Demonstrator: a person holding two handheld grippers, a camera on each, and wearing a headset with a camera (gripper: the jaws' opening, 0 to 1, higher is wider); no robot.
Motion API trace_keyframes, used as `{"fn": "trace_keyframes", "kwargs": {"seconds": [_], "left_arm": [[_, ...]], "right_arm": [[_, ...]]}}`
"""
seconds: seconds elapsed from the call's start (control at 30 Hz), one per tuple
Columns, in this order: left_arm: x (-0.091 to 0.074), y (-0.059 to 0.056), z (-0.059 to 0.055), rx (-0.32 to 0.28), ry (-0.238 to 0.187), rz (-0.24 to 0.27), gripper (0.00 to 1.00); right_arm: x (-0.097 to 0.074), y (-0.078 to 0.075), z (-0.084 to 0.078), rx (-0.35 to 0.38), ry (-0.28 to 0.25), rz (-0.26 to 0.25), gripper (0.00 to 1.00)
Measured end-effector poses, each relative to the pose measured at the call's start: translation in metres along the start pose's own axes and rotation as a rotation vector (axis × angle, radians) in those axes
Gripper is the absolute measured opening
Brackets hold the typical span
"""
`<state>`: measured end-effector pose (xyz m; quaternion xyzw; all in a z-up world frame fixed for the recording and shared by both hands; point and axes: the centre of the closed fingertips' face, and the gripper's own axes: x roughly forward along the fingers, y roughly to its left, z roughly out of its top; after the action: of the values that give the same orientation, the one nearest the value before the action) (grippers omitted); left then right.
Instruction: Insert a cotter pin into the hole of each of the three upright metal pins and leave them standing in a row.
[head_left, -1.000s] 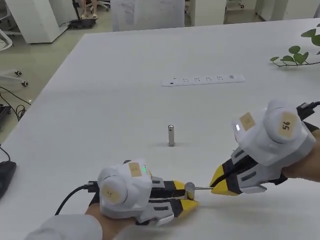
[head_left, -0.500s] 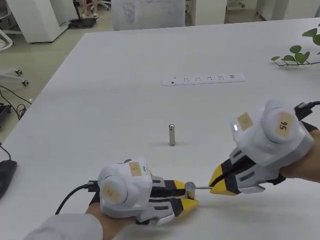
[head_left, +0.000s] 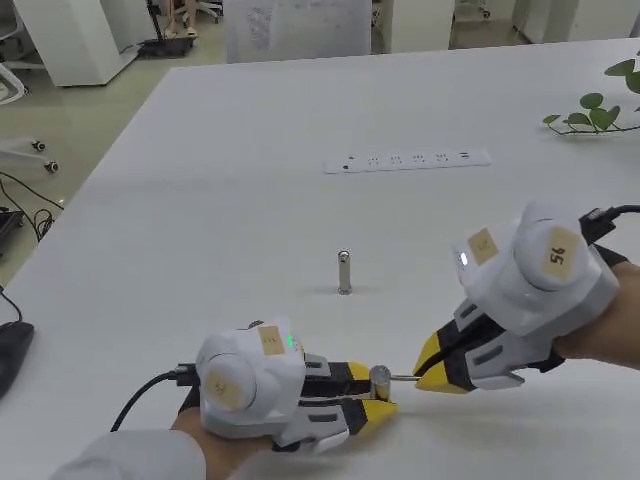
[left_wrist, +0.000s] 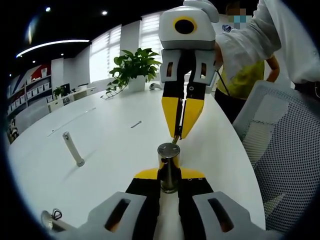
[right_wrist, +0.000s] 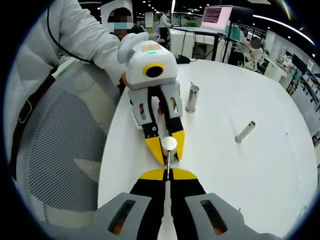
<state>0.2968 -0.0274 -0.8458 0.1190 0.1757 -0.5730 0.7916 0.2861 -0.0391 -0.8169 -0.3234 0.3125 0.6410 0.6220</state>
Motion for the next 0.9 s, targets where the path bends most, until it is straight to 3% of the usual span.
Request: {"fn": "trace_keyframes", "kwargs": {"seconds": [0.9], "left_arm": [[-0.001,0.000,-0.001,-0.003,-0.001,0.002,0.10]], "right_arm": [[0.003,0.003,0.011,-0.005,-0.007,0.005,0.03]]}}
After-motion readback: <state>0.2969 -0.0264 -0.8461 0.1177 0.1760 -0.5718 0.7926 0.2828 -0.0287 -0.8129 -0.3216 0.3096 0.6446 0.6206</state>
